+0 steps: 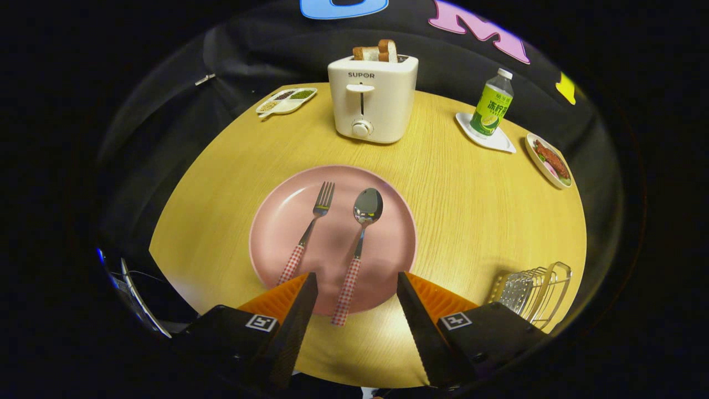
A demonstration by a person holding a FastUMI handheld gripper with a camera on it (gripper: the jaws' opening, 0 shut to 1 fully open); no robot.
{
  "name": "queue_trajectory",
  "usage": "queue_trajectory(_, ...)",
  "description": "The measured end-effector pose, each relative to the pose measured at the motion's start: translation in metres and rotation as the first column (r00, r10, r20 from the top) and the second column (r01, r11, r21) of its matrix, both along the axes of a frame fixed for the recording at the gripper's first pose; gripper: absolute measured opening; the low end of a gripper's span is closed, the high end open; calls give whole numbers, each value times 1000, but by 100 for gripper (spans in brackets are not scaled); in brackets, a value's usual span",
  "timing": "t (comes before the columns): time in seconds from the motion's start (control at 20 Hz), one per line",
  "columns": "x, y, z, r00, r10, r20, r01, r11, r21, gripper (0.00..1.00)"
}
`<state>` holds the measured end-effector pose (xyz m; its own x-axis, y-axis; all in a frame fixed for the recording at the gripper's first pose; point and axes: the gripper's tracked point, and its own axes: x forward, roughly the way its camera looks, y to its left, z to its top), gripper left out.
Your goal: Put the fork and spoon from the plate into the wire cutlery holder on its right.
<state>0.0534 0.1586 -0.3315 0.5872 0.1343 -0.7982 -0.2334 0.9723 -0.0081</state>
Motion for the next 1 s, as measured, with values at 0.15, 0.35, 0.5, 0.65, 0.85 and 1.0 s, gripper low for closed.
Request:
queue_trajectory(0.15, 0, 3, -15, 999, -2, -45, 2, 1000, -8, 79)
queue_trajectory(0.35, 0, 6, -30, 996, -5, -87, 3, 1000, -20, 62)
queue_trajectory(0.5, 1, 7, -38, 993, -21, -119, 18, 999, -28, 48)
queue_trajectory(0.65, -1, 2, -39, 985, -63, -162, 60, 998, -23, 30)
queue_trajectory(0.85, -2, -1, -40, 976, -97, -195, 99, 995, 3, 16)
queue_trajectory(1.0, -8, 5, -36, 973, -51, -226, 66, 996, 57, 13)
